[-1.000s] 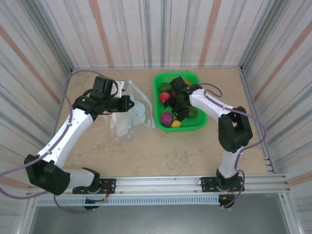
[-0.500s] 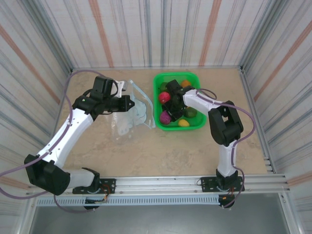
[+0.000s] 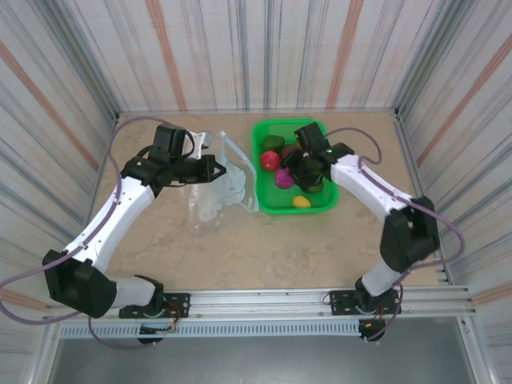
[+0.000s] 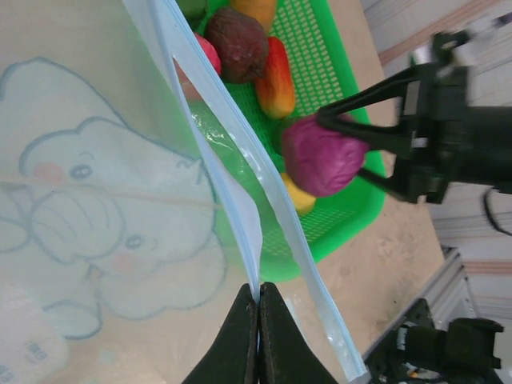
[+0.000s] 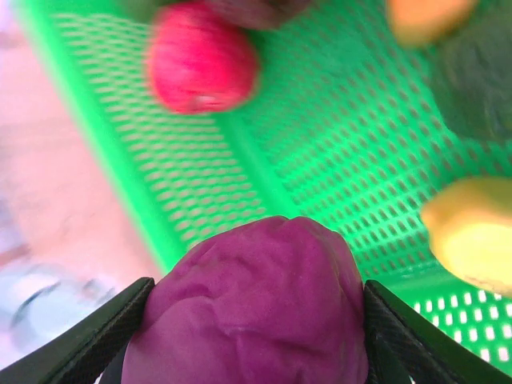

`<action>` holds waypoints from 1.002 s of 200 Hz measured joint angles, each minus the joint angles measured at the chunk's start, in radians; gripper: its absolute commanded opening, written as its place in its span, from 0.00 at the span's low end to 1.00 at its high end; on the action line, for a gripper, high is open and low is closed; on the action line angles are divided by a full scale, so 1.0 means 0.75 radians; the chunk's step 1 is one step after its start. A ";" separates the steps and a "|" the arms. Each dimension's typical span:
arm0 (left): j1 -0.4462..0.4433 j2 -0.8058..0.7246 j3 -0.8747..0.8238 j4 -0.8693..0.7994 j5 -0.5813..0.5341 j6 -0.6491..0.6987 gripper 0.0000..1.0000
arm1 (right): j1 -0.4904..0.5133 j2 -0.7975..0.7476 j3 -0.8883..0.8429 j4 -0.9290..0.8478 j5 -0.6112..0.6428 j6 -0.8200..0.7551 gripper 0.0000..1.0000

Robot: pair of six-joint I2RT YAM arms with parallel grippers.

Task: Place the food in the zip-top bag and seal the zipper

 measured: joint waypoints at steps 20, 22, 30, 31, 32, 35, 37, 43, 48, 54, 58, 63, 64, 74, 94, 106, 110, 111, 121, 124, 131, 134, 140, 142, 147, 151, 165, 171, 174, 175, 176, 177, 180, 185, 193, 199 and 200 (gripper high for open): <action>0.003 0.014 -0.019 0.030 0.057 -0.021 0.00 | -0.005 -0.161 -0.048 0.116 -0.075 -0.169 0.45; 0.003 0.015 -0.021 0.033 0.062 -0.023 0.00 | -0.003 -0.172 -0.048 0.125 -0.087 -0.187 0.45; 0.003 0.018 -0.028 0.044 0.081 -0.030 0.00 | 0.000 -0.202 -0.045 0.161 -0.133 -0.246 0.45; 0.003 0.019 -0.029 0.046 0.084 -0.031 0.00 | 0.001 -0.204 -0.043 0.164 -0.137 -0.250 0.44; 0.003 0.019 -0.029 0.047 0.086 -0.031 0.00 | 0.002 -0.206 -0.042 0.167 -0.141 -0.254 0.44; 0.003 0.019 -0.031 0.049 0.092 -0.035 0.00 | 0.006 -0.212 -0.037 0.178 -0.159 -0.281 0.44; 0.003 0.020 -0.032 0.051 0.096 -0.036 0.00 | 0.008 -0.214 -0.034 0.181 -0.166 -0.289 0.44; 0.003 0.022 -0.034 0.055 0.108 -0.040 0.00 | 0.016 -0.215 -0.018 0.196 -0.197 -0.332 0.44; 0.003 0.024 -0.034 0.057 0.119 -0.042 0.00 | 0.026 -0.212 -0.004 0.205 -0.221 -0.360 0.44; 0.003 0.025 -0.034 0.063 0.132 -0.047 0.00 | 0.040 -0.205 0.011 0.210 -0.243 -0.389 0.44; 0.003 0.025 -0.034 0.066 0.140 -0.050 0.00 | 0.054 -0.198 0.024 0.210 -0.256 -0.413 0.44; 0.003 0.025 -0.034 0.073 0.150 -0.051 0.00 | 0.076 -0.186 0.044 0.210 -0.273 -0.440 0.44; 0.003 0.026 -0.035 0.075 0.152 -0.052 0.00 | 0.078 -0.185 0.046 0.210 -0.275 -0.444 0.44; 0.003 0.025 -0.035 0.089 0.168 -0.057 0.00 | 0.120 -0.158 0.084 0.209 -0.285 -0.486 0.43; 0.003 0.024 -0.037 0.106 0.185 -0.059 0.00 | 0.199 -0.106 0.150 0.191 -0.275 -0.557 0.42; 0.003 0.018 -0.041 0.113 0.186 -0.058 0.00 | 0.230 -0.078 0.175 0.186 -0.275 -0.586 0.42; 0.003 0.017 -0.042 0.113 0.186 -0.058 0.00 | 0.238 -0.067 0.184 0.182 -0.275 -0.591 0.42; 0.003 0.016 -0.043 0.113 0.186 -0.058 0.00 | 0.240 -0.064 0.188 0.180 -0.275 -0.593 0.42; 0.003 0.011 -0.045 0.114 0.185 -0.058 0.00 | 0.253 -0.033 0.208 0.169 -0.267 -0.608 0.42; 0.003 0.009 -0.046 0.114 0.185 -0.058 0.00 | 0.255 -0.024 0.212 0.167 -0.263 -0.610 0.41; 0.003 0.006 -0.046 0.113 0.185 -0.058 0.00 | 0.262 -0.006 0.215 0.164 -0.247 -0.618 0.41; 0.003 0.004 -0.046 0.114 0.185 -0.058 0.00 | 0.264 0.000 0.215 0.162 -0.241 -0.619 0.41; 0.003 0.002 -0.046 0.114 0.185 -0.058 0.00 | 0.270 0.012 0.215 0.156 -0.232 -0.621 0.41; 0.003 0.001 -0.046 0.115 0.185 -0.058 0.00 | 0.271 0.016 0.215 0.155 -0.228 -0.621 0.40; 0.003 -0.002 -0.046 0.115 0.185 -0.058 0.00 | 0.276 0.024 0.214 0.154 -0.217 -0.621 0.40; 0.003 -0.003 -0.046 0.115 0.186 -0.058 0.00 | 0.279 0.031 0.212 0.155 -0.209 -0.620 0.40; 0.003 -0.009 -0.046 0.120 0.186 -0.058 0.00 | 0.286 0.044 0.200 0.169 -0.201 -0.615 0.39; 0.003 -0.012 -0.046 0.121 0.186 -0.058 0.00 | 0.289 0.051 0.198 0.176 -0.200 -0.608 0.39; 0.003 -0.012 -0.046 0.122 0.186 -0.058 0.00 | 0.291 0.056 0.197 0.180 -0.199 -0.606 0.39; 0.003 -0.013 -0.046 0.122 0.186 -0.058 0.00 | 0.291 0.057 0.197 0.182 -0.199 -0.605 0.39; 0.003 -0.013 -0.046 0.122 0.186 -0.058 0.00 | 0.293 0.060 0.197 0.184 -0.200 -0.603 0.39; 0.003 -0.014 -0.046 0.123 0.186 -0.058 0.00 | 0.294 0.061 0.197 0.184 -0.199 -0.602 0.39; 0.003 -0.014 -0.046 0.123 0.186 -0.058 0.00 | 0.296 0.066 0.197 0.189 -0.199 -0.595 0.40; 0.003 -0.017 -0.046 0.123 0.186 -0.058 0.00 | 0.302 0.076 0.197 0.197 -0.199 -0.586 0.44; 0.003 -0.022 -0.046 0.123 0.186 -0.058 0.00 | 0.312 0.093 0.197 0.211 -0.198 -0.574 0.55; 0.003 -0.026 -0.046 0.123 0.186 -0.058 0.00 | 0.323 0.109 0.197 0.217 -0.198 -0.565 0.68; 0.003 -0.027 -0.046 0.123 0.186 -0.058 0.00 | 0.325 0.111 0.197 0.218 -0.198 -0.564 0.70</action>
